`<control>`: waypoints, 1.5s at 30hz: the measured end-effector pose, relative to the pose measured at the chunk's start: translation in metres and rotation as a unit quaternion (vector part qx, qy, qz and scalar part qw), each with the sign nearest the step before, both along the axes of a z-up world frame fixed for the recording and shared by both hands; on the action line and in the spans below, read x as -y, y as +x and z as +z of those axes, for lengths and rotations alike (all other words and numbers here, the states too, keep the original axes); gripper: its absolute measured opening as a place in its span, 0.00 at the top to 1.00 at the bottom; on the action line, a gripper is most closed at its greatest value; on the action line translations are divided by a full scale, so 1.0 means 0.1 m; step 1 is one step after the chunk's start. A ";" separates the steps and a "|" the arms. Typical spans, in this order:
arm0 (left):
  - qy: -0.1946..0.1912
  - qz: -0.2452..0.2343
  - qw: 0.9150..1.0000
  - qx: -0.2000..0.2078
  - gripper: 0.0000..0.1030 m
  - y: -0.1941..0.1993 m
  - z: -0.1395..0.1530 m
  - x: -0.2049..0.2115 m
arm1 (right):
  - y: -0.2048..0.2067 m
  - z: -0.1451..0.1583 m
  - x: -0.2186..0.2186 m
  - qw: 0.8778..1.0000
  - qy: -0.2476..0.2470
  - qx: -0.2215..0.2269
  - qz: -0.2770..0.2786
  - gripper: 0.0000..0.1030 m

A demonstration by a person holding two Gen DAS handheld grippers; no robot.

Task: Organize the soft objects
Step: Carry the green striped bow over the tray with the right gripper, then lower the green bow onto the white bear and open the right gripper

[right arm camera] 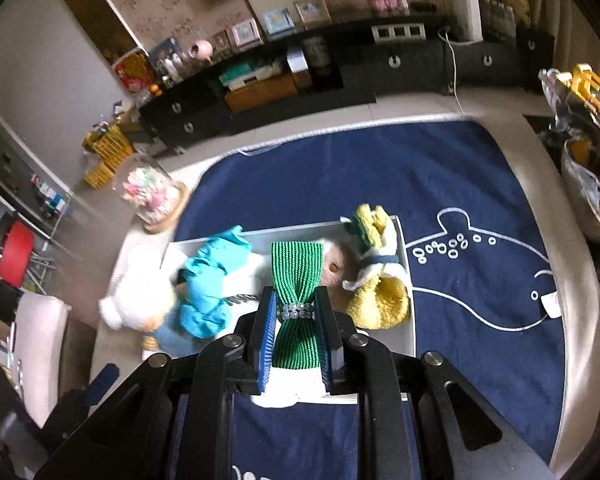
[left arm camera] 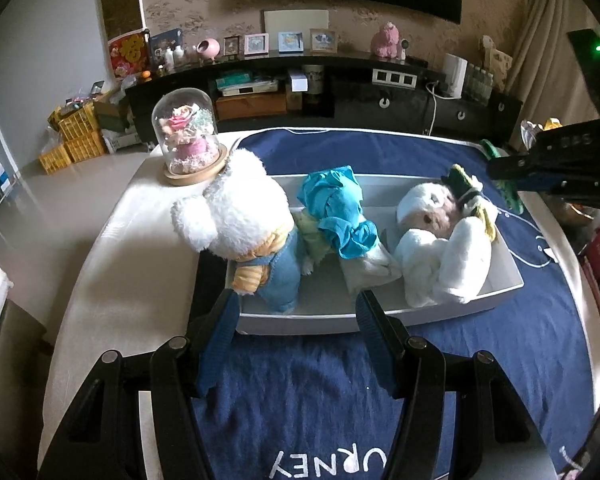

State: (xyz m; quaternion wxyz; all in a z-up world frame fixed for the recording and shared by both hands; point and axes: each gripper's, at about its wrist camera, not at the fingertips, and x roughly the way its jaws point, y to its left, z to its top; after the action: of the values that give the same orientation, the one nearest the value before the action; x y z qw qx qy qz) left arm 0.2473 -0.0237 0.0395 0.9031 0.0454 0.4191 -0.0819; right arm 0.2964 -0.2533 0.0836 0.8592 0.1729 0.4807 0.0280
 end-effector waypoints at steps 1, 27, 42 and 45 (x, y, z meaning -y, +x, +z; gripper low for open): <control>0.002 -0.001 1.000 0.000 0.41 0.00 -0.01 0.01 | 0.01 -0.04 0.01 1.000 0.003 -0.003 -0.002 0.00; 0.011 0.002 1.000 -0.018 0.41 0.05 -0.11 -0.01 | 0.32 -0.27 -0.16 0.998 0.047 0.008 0.028 0.00; 0.006 0.008 1.000 -0.011 0.41 0.06 -0.07 -0.04 | 0.01 -0.01 -0.31 0.997 -0.046 0.044 0.038 0.00; 0.002 0.012 1.000 -0.005 0.41 0.06 -0.04 -0.07 | -0.11 -0.02 -0.31 0.997 -0.061 0.045 0.030 0.00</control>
State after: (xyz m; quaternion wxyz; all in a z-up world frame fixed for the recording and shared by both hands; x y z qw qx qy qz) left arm 0.2532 -0.0171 0.0353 0.9016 0.0420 0.4247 -0.0707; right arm 0.2855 -0.2220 0.0818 0.8876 0.1044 0.4475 0.0326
